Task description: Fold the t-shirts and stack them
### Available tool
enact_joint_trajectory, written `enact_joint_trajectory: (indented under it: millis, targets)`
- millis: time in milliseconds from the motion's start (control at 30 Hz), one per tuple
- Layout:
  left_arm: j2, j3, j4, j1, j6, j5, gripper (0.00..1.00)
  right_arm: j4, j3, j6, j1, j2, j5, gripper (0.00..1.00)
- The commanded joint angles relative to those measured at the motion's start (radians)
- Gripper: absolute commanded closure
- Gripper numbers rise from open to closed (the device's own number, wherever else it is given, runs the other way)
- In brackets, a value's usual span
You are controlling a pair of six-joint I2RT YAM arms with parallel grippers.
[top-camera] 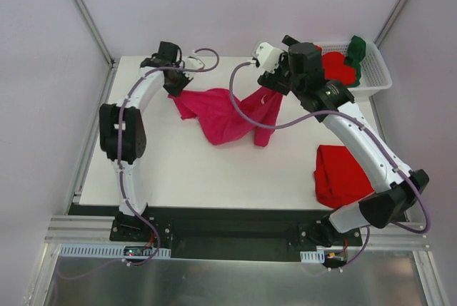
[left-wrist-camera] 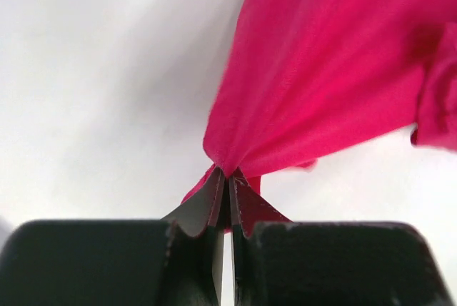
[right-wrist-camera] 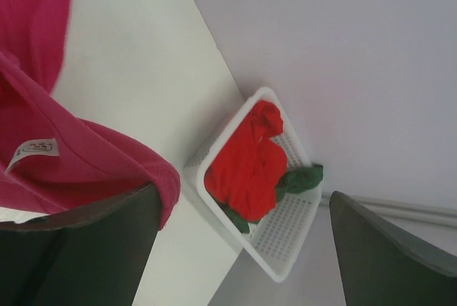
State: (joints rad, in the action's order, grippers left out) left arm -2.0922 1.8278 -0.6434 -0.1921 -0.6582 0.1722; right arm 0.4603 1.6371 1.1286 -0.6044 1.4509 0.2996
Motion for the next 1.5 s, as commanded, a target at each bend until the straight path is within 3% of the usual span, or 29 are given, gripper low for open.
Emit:
enact_joint_trajectory:
  millis: [0, 267, 367, 500, 667, 733, 767, 800, 867, 967, 1000, 1033, 1133, 1233, 1367, 1400, 1433, 1467]
  targets:
    - [0.204, -0.085, -0.029, 0.078, -0.147, -0.029, 1.0, -0.038, -0.005, 0.019, 0.074, 0.04, 0.081, 0.04]
    - [0.288, -0.128, -0.041, 0.178, -0.182, -0.056, 1.0, 0.032, 0.038, 0.161, 0.152, 0.193, 0.111, 0.04]
    - [0.294, -0.127, -0.041, 0.186, -0.179, -0.063, 1.0, 0.207, 0.118, 0.244, 0.186, 0.279, 0.162, 0.04]
    - [0.291, -0.121, -0.041, 0.186, -0.173, -0.088, 1.0, 0.528, 0.243, 0.231, 0.215, 0.345, 0.15, 0.04]
    - [0.291, -0.117, -0.039, 0.186, -0.172, -0.119, 1.0, 0.587, 0.196, 0.252, 0.218, 0.322, 0.06, 0.04]
    - [0.293, -0.113, -0.039, 0.186, -0.17, -0.122, 1.0, 0.629, 0.264, 0.188, 0.238, 0.302, -0.057, 0.04]
    - [0.29, -0.114, -0.041, 0.186, -0.169, -0.125, 1.0, 0.624, 0.306, 0.136, 0.253, 0.296, -0.221, 0.04]
    - [0.287, -0.116, -0.039, 0.186, -0.175, -0.134, 1.0, 0.609, 0.357, -0.03, 0.297, 0.289, -0.311, 0.04]
    - [0.285, -0.119, -0.039, 0.186, -0.181, -0.145, 1.0, 0.528, 0.426, -0.181, 0.333, 0.281, -0.495, 0.04]
    - [0.282, -0.116, -0.039, 0.186, -0.198, -0.154, 1.0, 0.412, 0.426, -0.353, 0.341, 0.246, -0.601, 0.04]
    - [0.279, -0.113, -0.039, 0.186, -0.202, -0.157, 1.0, 0.381, 0.429, -0.495, 0.359, 0.237, -0.643, 0.04]
    - [0.279, -0.11, -0.039, 0.186, -0.207, -0.158, 1.0, 0.355, 0.432, -0.559, 0.373, 0.236, -0.753, 0.04]
    - [0.274, -0.099, -0.039, 0.206, -0.221, -0.168, 1.0, 0.287, 0.478, -0.613, 0.379, 0.27, -0.73, 0.04]
    - [0.274, -0.084, -0.042, 0.21, -0.228, -0.193, 1.0, 0.36, 0.53, -0.448, 0.303, 0.295, -0.586, 0.04]
    - [0.279, -0.068, -0.041, 0.212, -0.242, -0.22, 1.0, 0.353, 0.452, -0.5, 0.311, 0.286, -0.72, 0.04]
    - [0.281, -0.065, -0.042, 0.21, -0.242, -0.229, 0.93, 0.354, 0.413, -0.495, 0.311, 0.287, -0.735, 0.04]
    - [0.284, -0.064, -0.044, 0.21, -0.238, -0.235, 0.76, 0.357, 0.394, -0.489, 0.311, 0.29, -0.767, 0.04]
    - [0.287, -0.064, -0.048, 0.209, -0.23, -0.234, 0.5, 0.356, 0.382, -0.483, 0.311, 0.304, -0.777, 0.04]
